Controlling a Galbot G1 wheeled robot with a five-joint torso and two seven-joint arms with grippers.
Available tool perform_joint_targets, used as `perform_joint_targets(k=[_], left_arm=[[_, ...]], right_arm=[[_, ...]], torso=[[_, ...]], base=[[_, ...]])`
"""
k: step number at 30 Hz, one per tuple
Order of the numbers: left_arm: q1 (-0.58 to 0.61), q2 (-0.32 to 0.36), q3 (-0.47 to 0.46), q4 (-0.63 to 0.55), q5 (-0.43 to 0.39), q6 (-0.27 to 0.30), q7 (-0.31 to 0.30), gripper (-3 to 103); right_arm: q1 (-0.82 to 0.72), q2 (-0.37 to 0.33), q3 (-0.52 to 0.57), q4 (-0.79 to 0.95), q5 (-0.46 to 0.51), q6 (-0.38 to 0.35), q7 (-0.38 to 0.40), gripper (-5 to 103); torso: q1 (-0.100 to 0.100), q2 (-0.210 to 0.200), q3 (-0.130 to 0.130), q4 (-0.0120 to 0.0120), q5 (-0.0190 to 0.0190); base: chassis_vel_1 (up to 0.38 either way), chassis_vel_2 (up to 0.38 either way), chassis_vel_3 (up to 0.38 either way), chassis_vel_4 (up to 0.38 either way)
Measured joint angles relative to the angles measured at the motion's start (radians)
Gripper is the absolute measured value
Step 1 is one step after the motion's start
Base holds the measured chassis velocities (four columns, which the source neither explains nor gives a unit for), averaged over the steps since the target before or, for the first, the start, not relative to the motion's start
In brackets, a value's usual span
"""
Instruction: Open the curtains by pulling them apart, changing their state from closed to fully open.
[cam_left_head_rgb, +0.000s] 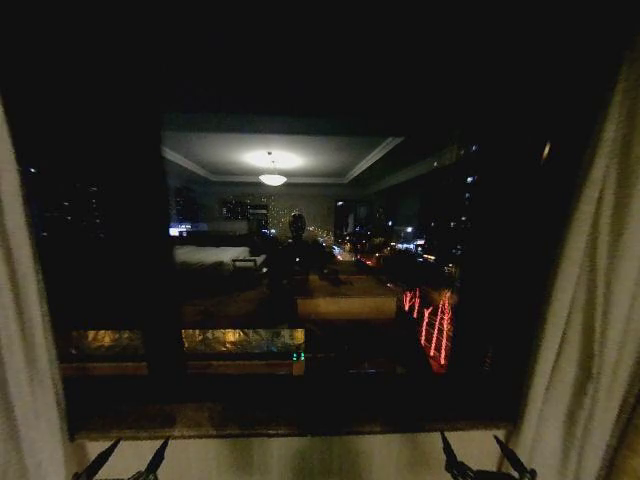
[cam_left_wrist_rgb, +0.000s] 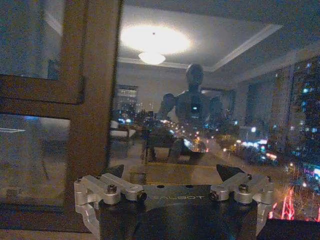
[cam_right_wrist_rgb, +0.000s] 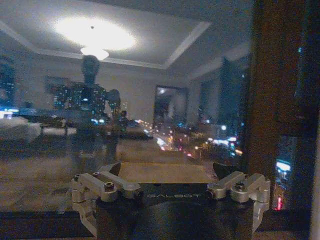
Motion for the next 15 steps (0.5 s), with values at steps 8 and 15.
perform_joint_targets(k=[8,15], left_arm=[[0.002,-0.008,0.001,-0.002,0.002,0.0,0.001,100],[0.0,-0.011,0.0,-0.004,0.003,-0.001,0.002,100]], right_arm=[[-0.001,0.0,-0.024,0.01,-0.023,0.002,-0.015,100],[-0.017,0.0,-0.057,0.022,-0.066,0.023,-0.033,100]], torso=[[0.0,0.0,0.0,0.0,0.0005],[0.0,0.0,0.0,0.0,-0.0001]], base=[[0.288,0.295,-0.311,-0.295],[0.346,0.356,-0.354,-0.357]])
